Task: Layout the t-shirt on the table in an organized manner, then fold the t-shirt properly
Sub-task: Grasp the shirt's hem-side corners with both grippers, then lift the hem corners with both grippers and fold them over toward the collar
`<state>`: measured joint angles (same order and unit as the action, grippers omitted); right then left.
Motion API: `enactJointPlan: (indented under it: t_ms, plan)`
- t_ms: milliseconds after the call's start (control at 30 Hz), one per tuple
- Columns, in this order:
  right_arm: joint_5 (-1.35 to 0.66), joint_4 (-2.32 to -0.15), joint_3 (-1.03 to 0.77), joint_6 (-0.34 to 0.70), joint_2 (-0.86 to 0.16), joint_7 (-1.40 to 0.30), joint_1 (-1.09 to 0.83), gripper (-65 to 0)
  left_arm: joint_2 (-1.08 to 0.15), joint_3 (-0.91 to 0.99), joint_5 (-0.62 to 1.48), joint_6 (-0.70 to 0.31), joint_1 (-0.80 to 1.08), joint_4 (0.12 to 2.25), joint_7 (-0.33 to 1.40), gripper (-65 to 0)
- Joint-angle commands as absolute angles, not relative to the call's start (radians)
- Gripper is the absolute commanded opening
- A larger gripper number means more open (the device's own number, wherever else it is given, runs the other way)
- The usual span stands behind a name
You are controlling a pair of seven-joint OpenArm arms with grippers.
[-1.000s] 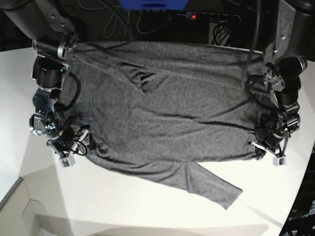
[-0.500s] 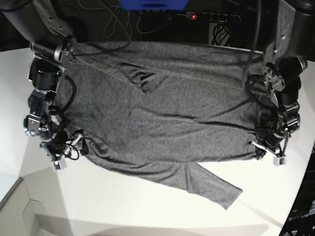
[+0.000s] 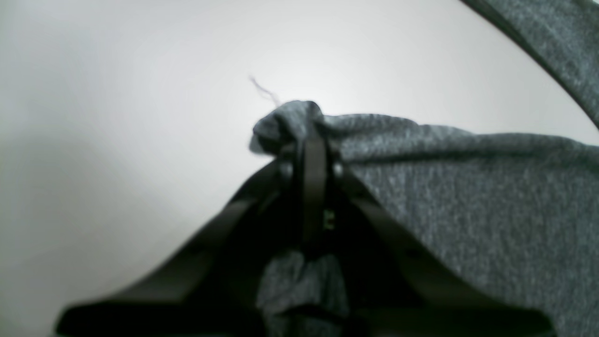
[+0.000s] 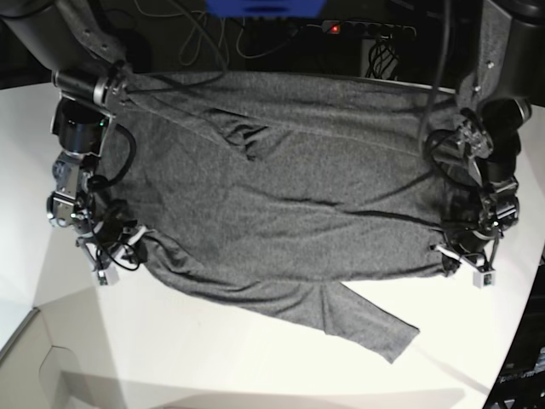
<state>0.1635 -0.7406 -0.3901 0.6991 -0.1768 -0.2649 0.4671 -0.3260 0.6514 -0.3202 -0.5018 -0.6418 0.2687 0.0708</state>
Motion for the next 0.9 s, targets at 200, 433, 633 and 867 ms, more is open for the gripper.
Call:
enactJointPlan:
  t_ms: [200, 433, 633, 867]
  plan:
    - [0.159, -0.875, -0.39, 0.698, -0.208, -0.265, 0.483, -65.0, -0.292, 0.653, -0.323, -0.496, -0.57, 0.541, 0.125, -64.9]
    - [0.157, -1.059, -0.392, 0.698, -0.205, -0.265, 0.415, -65.0, -0.285, 0.645, -0.156, -0.498, -0.55, 0.691, 0.255, -64.9]
    - [0.101, -1.168, -0.392, 0.698, -0.205, -0.266, 0.344, -65.0, -0.285, 0.644, -0.122, -0.498, -0.544, 0.716, 0.259, -64.9]
    - [0.028, -1.267, -0.392, 0.698, -0.208, -0.318, 0.271, -65.0, -0.259, 0.645, -0.12, -0.498, -0.487, 0.811, 0.259, -64.9]
